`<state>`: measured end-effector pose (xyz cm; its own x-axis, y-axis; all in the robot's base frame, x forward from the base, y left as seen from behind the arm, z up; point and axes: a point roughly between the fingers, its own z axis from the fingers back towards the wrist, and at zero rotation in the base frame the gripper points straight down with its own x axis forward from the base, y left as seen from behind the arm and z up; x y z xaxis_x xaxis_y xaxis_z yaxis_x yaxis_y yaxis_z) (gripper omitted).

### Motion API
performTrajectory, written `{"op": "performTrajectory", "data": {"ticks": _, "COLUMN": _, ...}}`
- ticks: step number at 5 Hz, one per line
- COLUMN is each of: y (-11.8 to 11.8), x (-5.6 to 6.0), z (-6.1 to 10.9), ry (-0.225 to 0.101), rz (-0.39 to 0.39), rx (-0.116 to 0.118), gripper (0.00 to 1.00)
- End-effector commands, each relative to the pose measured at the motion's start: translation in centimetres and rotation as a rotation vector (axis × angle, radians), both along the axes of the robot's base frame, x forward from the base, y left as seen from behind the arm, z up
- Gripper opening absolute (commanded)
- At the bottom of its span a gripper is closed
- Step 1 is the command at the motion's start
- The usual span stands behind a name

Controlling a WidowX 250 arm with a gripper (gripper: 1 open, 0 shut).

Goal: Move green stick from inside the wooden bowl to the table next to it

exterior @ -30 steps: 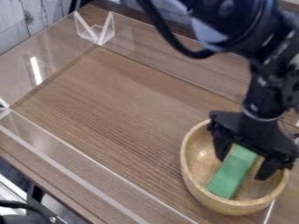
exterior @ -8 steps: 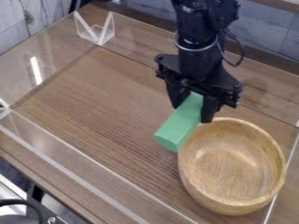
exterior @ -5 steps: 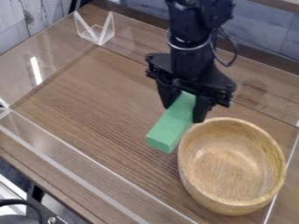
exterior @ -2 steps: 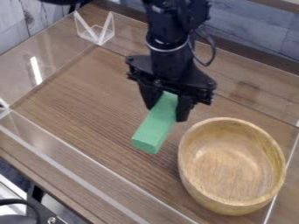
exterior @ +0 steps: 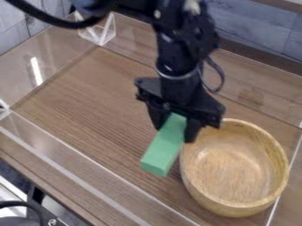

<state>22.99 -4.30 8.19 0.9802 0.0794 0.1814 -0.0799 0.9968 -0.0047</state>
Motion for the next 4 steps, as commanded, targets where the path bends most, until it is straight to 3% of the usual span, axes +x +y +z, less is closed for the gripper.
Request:
{"op": "performTrajectory", "data": {"ticks": 1, "y": -0.5, "x": 0.5, "z": -0.6, "ry": -0.021, "rz": 0.004, "rx": -0.003, "gripper": 0.00}}
{"op": "performTrajectory", "data": {"ticks": 2, "y": -0.6, "x": 0.5, "z": -1.6, "ry": -0.022, "rz": 0.005, "rx": -0.003, "gripper": 0.00}}
{"op": "performTrajectory", "data": {"ticks": 4, "y": 0.8, "x": 1.2, "z": 0.4, "ry": -0.016, "rz": 0.090, "rx": 0.000, "gripper": 0.00}}
